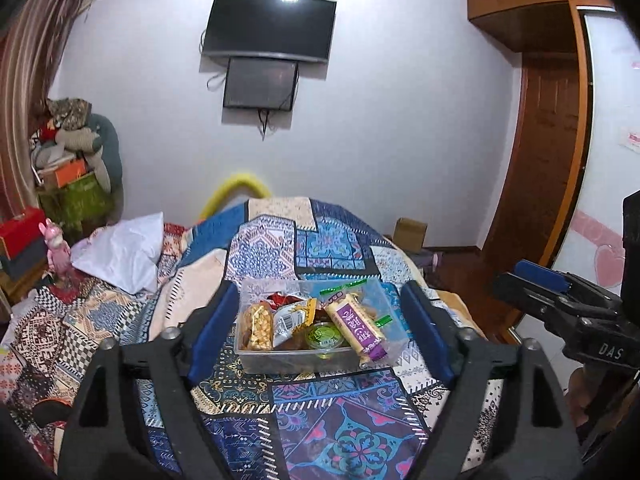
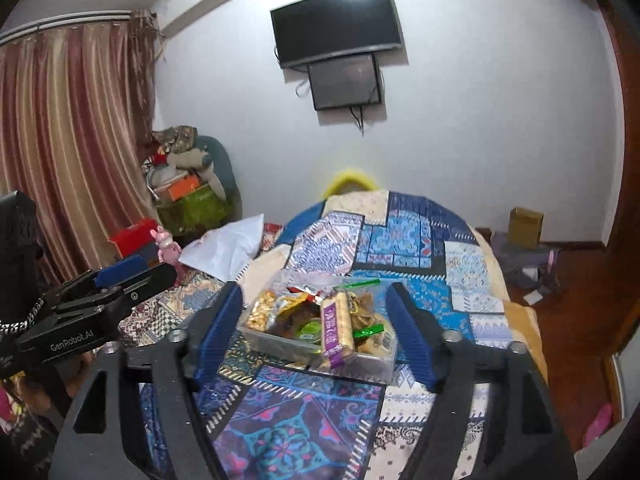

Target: Organize snacks

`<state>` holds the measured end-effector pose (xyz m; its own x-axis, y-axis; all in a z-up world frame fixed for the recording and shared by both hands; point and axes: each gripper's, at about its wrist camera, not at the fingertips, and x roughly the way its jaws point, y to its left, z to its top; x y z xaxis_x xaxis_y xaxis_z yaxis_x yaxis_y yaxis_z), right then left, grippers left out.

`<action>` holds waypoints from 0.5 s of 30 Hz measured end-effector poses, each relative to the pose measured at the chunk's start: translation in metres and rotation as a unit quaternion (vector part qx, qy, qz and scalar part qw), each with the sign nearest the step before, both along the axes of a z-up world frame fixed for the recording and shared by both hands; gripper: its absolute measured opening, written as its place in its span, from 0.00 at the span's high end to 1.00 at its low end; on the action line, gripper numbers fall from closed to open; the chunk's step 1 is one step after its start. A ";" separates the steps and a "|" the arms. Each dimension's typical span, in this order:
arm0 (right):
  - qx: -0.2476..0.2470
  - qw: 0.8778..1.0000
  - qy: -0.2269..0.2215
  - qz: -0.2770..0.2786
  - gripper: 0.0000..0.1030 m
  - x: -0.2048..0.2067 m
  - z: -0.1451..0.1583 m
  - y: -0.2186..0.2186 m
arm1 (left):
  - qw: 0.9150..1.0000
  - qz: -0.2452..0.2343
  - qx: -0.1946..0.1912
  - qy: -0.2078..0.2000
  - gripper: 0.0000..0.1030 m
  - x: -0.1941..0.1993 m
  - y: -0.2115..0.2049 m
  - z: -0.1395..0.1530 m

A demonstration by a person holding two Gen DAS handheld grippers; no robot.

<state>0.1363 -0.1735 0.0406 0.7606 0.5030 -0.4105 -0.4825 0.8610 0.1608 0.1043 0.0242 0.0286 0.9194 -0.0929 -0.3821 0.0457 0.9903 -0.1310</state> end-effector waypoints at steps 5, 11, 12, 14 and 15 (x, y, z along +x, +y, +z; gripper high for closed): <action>-0.007 1.000 -0.018 -0.006 0.17 -0.018 0.003 0.002 | 1.000 0.010 0.010 -0.017 0.05 -0.021 0.000 0.005; -0.010 0.999 -0.031 -0.019 0.03 -0.027 0.001 0.003 | 0.999 0.014 0.025 -0.028 0.02 -0.034 -0.003 0.004; -0.011 0.999 -0.032 -0.020 0.03 -0.029 0.000 0.003 | 0.999 0.015 0.027 -0.028 0.02 -0.035 -0.003 0.003; -0.013 0.999 -0.033 -0.019 0.02 -0.030 0.000 0.003 | 0.999 0.015 0.030 -0.029 0.02 -0.037 -0.005 0.001; -0.013 0.999 -0.032 -0.020 0.02 -0.031 0.000 0.003 | 0.999 0.016 0.031 -0.029 0.02 -0.038 -0.005 0.001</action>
